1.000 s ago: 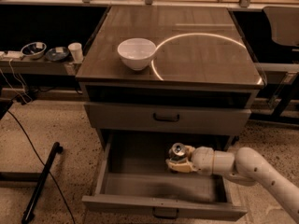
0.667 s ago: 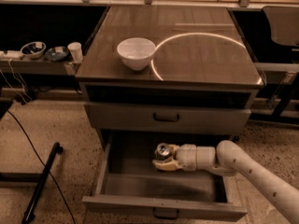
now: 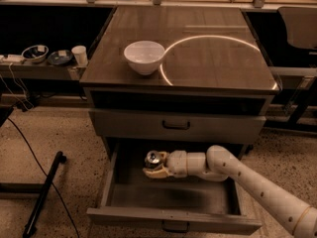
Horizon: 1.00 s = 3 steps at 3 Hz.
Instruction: Place redbull can into middle drawer
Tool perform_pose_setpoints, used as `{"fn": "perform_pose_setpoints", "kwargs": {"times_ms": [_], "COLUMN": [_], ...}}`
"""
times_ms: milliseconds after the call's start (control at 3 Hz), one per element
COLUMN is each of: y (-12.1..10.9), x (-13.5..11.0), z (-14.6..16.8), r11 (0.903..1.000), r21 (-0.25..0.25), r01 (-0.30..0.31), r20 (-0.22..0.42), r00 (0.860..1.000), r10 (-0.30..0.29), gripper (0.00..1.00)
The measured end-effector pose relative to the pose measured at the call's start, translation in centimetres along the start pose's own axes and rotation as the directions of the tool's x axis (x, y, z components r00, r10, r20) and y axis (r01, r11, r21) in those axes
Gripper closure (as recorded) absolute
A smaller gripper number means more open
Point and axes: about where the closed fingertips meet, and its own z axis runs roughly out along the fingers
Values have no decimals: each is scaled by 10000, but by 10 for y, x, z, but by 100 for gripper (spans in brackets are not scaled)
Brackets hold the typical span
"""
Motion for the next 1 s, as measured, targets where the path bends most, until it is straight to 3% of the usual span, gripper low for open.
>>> {"fn": "perform_pose_setpoints", "kwargs": {"times_ms": [333, 667, 1000], "y": [8, 15, 17], "x": [23, 40, 52], "z": [28, 43, 47], "r11": [9999, 9997, 9994], "r21": [-153, -137, 49], "r01": [40, 209, 329], "r20": [550, 421, -186], "r00": [9985, 9989, 9993], "r10": [-31, -203, -328], "gripper": [100, 82, 58]}}
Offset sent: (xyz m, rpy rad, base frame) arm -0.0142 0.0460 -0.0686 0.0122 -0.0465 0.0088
